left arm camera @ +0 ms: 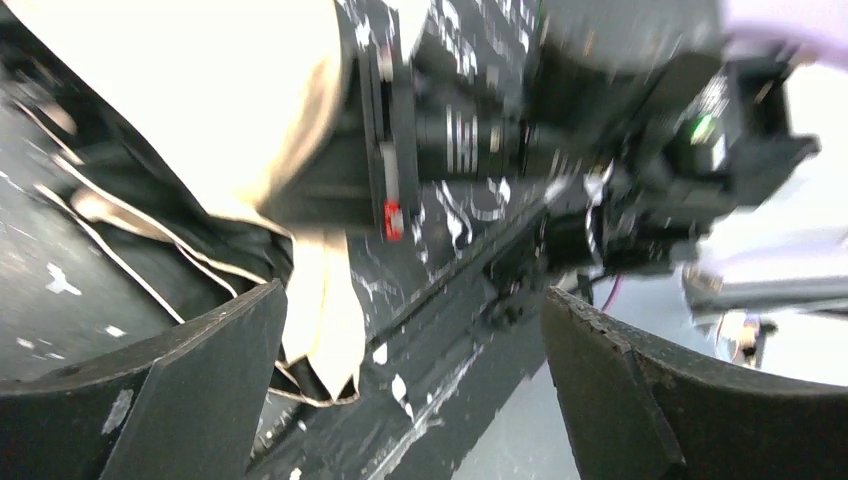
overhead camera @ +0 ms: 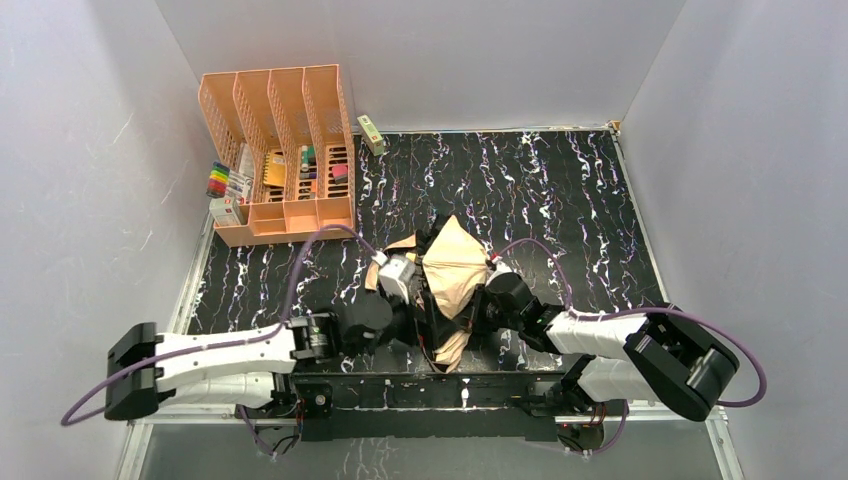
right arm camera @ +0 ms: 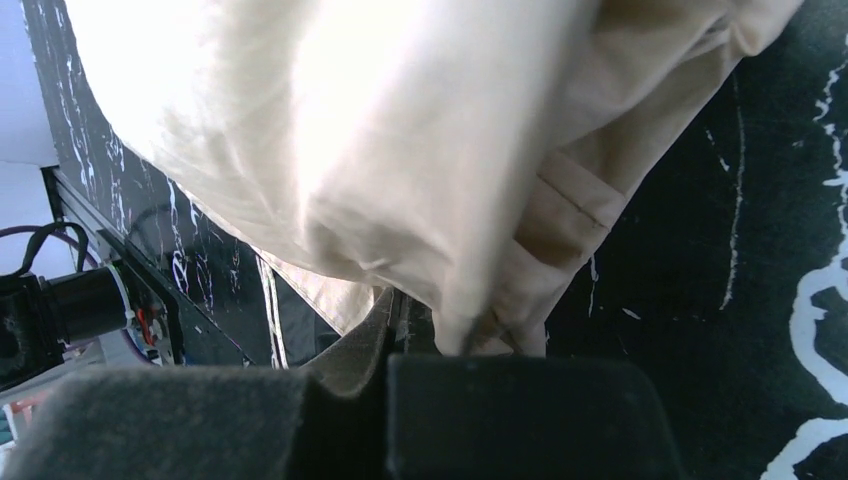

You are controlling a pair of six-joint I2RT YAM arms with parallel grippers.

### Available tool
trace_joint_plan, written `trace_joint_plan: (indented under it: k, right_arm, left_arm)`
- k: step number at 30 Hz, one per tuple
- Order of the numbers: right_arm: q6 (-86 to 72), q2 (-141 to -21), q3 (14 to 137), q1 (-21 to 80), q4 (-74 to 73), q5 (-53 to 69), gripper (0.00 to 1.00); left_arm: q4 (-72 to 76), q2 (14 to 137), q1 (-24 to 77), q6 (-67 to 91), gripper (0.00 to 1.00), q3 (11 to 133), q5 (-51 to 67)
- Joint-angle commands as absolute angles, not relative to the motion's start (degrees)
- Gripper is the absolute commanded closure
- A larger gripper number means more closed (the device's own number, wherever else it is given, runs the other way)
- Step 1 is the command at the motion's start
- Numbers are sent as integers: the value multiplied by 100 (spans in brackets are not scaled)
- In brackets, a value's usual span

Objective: Put away the umbrella

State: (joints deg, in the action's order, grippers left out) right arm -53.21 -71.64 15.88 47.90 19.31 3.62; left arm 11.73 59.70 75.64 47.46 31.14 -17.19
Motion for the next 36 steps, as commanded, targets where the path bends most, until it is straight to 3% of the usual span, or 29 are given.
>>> trace_joint_plan:
  k: [1,6,16,23,36]
  right_arm:
    - [-4944,-7180,1135,4797,1469,186,100]
    - [-4837,-7050,1147,4799,1260,161,100]
    - [-4602,-7266,1354,4799,1091,371,100]
    - [-4648,-7277,1325,4799,1113,366,100]
    - [-4603,-7359,1406,4797,1107,388,100]
  left_arm:
    - [-216,5401,6707,4132,2,3836,-1936]
    - [-567,5912,5011,3457,2,4781,-338]
    - [-920,8833,3482,2539,2,7136,2042]
    - [-1318,10948,3164,2370,5,8847,3039]
    - [-1705,12396,3138,2262,8,10268,3387]
